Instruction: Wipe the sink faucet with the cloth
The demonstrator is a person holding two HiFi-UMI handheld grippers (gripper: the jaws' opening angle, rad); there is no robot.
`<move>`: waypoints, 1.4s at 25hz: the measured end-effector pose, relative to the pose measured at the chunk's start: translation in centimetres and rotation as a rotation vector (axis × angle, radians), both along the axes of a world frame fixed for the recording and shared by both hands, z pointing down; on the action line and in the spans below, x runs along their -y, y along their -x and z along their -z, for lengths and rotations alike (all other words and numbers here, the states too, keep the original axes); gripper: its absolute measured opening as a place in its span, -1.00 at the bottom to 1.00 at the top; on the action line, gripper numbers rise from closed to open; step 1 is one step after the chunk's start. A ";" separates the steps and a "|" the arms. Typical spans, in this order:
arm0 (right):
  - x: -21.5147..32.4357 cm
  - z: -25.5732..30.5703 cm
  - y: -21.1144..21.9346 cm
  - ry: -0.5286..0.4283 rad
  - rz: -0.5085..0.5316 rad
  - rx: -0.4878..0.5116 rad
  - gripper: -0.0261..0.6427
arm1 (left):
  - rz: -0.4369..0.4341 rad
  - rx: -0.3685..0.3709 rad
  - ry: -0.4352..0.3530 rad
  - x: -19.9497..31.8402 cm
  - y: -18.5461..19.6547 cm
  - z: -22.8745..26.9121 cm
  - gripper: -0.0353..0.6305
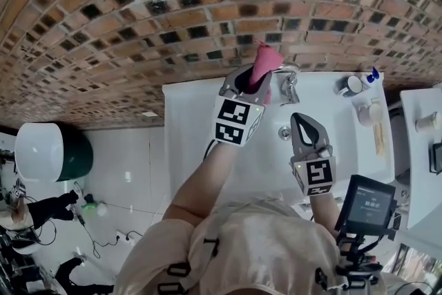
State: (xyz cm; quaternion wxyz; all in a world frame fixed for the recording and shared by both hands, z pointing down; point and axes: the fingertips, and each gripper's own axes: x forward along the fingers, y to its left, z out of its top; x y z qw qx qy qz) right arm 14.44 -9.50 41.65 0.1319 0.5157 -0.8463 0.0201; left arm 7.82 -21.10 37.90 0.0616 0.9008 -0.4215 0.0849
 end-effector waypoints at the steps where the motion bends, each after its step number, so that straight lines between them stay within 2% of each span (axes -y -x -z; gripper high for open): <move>1: -0.1 0.1 -0.3 0.002 -0.009 0.004 -0.97 | -0.020 0.012 0.001 0.2 -1.0 0.0 -0.57; 4: -0.5 -0.1 -1.4 0.012 -0.036 0.014 -0.97 | -0.056 0.050 0.040 0.5 -3.0 -1.7 -0.57; 6: -0.6 -0.2 -1.9 0.016 -0.047 0.014 -0.97 | -0.049 0.055 0.062 0.6 -2.9 -3.0 -0.57; 11: 0.0 -1.1 -2.0 0.045 -0.059 0.031 -0.97 | 0.018 0.036 0.103 0.8 0.4 -5.2 -0.56; 17: 0.8 -1.5 0.5 0.058 -0.012 0.051 -0.97 | 0.073 -0.017 0.275 0.0 3.2 -10.0 -0.57; 19: 0.8 -1.7 1.3 0.064 0.001 0.053 -0.97 | 0.081 -0.049 0.299 -0.4 3.7 -10.6 -0.57; 22: 0.7 -1.7 1.5 0.065 0.008 0.049 -0.97 | 0.058 -0.143 0.255 -0.8 2.7 -8.1 -0.57; 23: 0.6 -1.7 1.4 0.066 0.005 0.050 -0.97 | 0.041 -0.149 0.221 -0.8 1.9 -6.7 -0.57; 26: 0.3 -1.7 0.7 0.067 -0.012 0.050 -0.97 | -0.012 -0.092 0.106 -0.5 -1.0 -3.0 -0.57; 28: -0.1 -1.9 0.0 0.074 -0.028 0.049 -0.97 | -0.046 -0.068 0.073 -0.5 -3.1 -1.8 -0.56; 31: -0.7 -2.5 -1.4 0.088 -0.057 0.050 -0.97 | -0.101 -0.079 0.110 -0.9 -6.1 -2.3 -0.56; 35: -0.9 -2.9 -3.4 0.100 -0.098 0.052 -0.97 | -0.102 -0.114 0.191 -0.3 -7.9 -4.6 -0.57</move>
